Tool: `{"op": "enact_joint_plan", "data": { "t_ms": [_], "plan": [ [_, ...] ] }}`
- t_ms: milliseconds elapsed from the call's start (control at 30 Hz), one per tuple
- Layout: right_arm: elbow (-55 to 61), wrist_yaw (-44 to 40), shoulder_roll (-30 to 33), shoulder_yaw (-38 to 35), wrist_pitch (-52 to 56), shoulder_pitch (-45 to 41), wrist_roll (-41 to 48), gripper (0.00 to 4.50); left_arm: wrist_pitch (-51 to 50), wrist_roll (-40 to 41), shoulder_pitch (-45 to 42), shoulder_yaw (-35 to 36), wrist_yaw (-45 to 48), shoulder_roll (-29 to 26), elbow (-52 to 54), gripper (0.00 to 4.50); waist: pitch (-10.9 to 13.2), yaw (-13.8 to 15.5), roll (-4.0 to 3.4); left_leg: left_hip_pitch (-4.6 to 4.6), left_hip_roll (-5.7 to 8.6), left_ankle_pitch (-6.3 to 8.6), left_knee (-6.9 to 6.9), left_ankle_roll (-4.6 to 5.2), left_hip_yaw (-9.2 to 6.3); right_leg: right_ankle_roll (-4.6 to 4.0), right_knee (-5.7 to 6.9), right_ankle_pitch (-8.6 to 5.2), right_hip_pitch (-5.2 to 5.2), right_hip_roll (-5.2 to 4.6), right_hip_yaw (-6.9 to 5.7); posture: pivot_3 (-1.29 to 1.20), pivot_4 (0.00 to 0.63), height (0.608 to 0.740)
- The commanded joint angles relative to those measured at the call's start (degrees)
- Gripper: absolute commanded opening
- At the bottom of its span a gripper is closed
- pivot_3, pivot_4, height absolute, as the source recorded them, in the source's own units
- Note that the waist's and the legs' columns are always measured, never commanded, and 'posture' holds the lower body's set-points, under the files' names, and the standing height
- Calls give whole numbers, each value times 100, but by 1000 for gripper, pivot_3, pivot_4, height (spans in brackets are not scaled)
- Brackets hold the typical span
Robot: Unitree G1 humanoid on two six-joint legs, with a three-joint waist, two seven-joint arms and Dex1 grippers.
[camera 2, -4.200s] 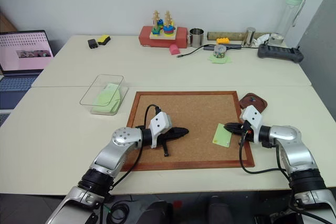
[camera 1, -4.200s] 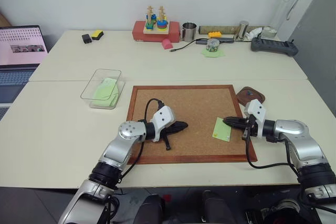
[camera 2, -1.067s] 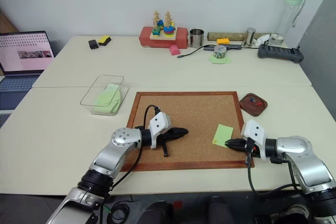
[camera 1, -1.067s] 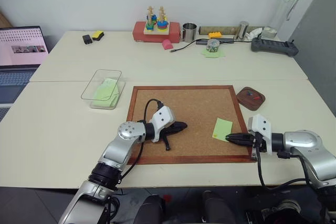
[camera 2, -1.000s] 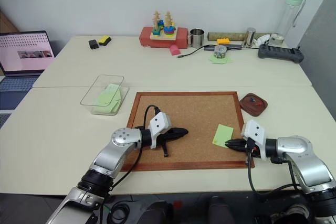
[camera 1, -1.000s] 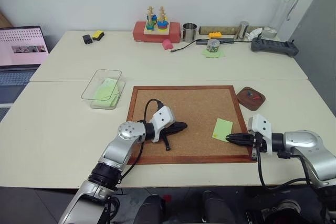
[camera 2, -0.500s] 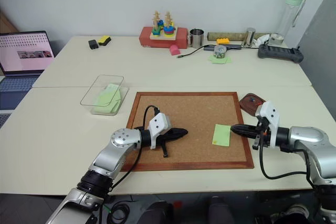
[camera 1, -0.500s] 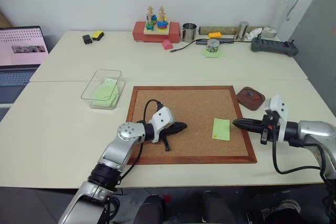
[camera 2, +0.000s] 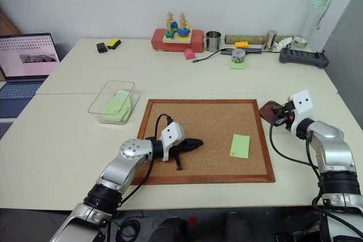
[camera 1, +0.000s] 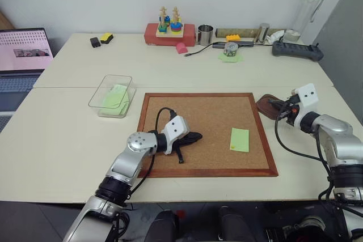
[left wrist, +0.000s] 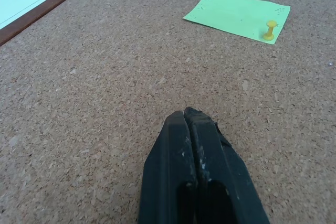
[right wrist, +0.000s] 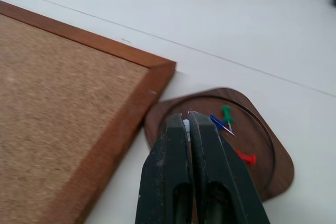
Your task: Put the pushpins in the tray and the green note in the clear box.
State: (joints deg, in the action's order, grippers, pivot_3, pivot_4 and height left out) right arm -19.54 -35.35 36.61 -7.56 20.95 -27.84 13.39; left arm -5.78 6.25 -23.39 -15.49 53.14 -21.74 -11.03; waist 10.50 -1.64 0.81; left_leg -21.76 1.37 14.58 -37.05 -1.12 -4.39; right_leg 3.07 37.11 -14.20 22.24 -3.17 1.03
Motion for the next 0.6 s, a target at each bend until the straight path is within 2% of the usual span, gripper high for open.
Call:
{"op": "enact_joint_plan", "data": {
  "t_ms": [33,200,400,433,600],
  "plan": [
    [-263,112,-72,-99,-329,-222,-98,735,-75,-138,47,-50,-37,-47,-68,0,0,-1,-1,0,0,0,0,0,2,0,0,0,0,0,1,0,150,740],
    [-254,53,-147,-199,-406,-240,-8,1656,-82,-138,61,-48,-42,-48,-54,0,-1,0,-2,-1,-1,0,2,0,1,0,1,0,0,0,-2,0,150,740],
    [249,-256,-46,-231,-510,-108,139,3022,-74,-138,51,-55,-35,-42,-67,0,-1,0,-3,0,-1,0,1,0,0,0,1,0,0,0,-1,0,150,740],
    [337,-353,-17,-216,-521,-70,162,3022,-74,-138,49,-56,-34,-41,-69,0,-2,0,-3,0,-1,0,1,0,-1,0,1,0,0,1,-2,0,150,740],
    [1996,-1842,495,165,-178,802,769,3022,-70,-135,50,-57,-23,-51,-72,0,-1,2,-2,-4,-1,1,4,1,-7,1,-1,-1,0,0,-9,0,150,740]
  ]
}}
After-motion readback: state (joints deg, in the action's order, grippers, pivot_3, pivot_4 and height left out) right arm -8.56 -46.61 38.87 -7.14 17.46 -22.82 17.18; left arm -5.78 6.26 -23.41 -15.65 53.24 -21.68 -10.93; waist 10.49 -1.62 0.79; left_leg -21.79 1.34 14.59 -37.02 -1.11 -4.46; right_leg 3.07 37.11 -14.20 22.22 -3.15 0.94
